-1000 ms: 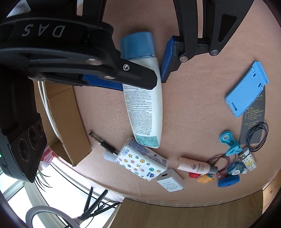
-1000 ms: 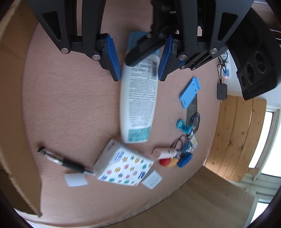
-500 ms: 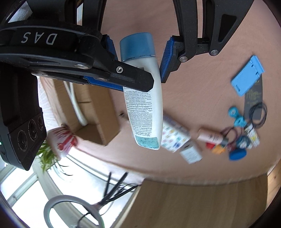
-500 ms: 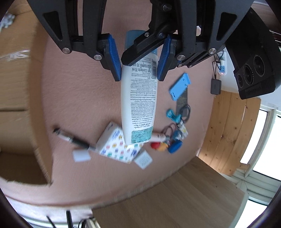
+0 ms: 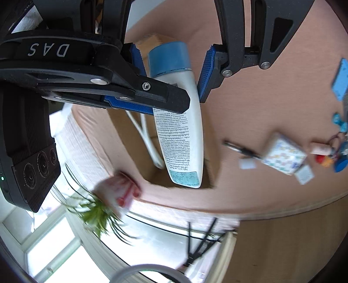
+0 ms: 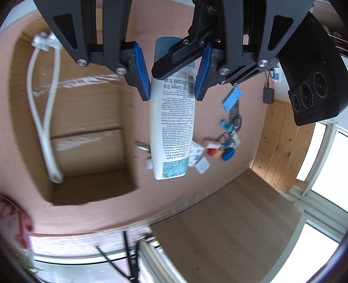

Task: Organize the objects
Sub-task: 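Lift the lotion tube with the right tool and carry it into the box, then open the right tool to release the lotion tube in the box, then move the right tool back toward the remaining items on the table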

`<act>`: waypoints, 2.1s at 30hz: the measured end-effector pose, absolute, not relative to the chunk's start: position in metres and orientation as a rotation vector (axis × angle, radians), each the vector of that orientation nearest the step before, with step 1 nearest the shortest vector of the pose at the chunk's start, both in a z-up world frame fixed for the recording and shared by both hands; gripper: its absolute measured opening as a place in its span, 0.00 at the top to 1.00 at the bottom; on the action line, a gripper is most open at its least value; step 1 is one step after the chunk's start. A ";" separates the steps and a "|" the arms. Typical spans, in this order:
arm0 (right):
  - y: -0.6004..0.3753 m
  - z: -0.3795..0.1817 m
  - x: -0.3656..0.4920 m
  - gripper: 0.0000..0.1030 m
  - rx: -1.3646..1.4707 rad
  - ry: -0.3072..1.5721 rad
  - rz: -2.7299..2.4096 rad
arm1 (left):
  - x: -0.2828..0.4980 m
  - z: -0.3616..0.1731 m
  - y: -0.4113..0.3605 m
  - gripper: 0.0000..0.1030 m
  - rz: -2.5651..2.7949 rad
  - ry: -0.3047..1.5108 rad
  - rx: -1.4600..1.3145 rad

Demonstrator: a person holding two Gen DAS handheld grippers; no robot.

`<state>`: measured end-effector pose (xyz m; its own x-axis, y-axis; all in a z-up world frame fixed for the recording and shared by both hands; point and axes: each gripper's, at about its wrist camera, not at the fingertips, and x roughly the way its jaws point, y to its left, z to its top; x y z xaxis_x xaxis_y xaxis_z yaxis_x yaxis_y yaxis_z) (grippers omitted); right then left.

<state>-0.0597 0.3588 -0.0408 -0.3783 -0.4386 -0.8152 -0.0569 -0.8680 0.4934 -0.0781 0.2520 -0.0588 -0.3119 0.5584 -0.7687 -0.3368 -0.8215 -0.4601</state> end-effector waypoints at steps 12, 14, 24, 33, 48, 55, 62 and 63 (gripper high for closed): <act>0.413 -0.065 -0.023 0.63 1.669 -0.719 -2.353 | -0.059 -0.085 0.306 0.53 2.105 -0.168 -1.441; 0.416 -0.071 -0.022 0.63 1.672 -0.740 -2.344 | -0.058 -0.087 0.308 0.54 2.118 -0.161 -1.443; 0.415 -0.078 -0.021 0.60 1.686 -0.714 -2.357 | -0.053 -0.084 0.304 0.47 2.131 -0.146 -1.426; 0.421 -0.078 -0.016 0.54 1.696 -0.727 -2.376 | -0.044 -0.072 0.291 0.44 2.144 -0.167 -1.403; 0.385 -0.042 -0.021 0.54 1.570 -0.529 -2.511 | -0.050 -0.056 0.192 0.44 2.275 -0.309 -1.416; 0.342 -0.034 -0.035 0.53 1.467 -0.466 -2.487 | -0.060 -0.062 0.107 0.44 2.384 -0.431 -1.474; 0.298 -0.046 -0.064 0.52 1.473 -0.430 -2.428 | -0.078 -0.079 0.010 0.44 2.502 -0.561 -1.551; 0.291 -0.048 -0.070 0.52 1.484 -0.419 -2.414 | -0.082 -0.082 -0.003 0.44 2.515 -0.580 -1.564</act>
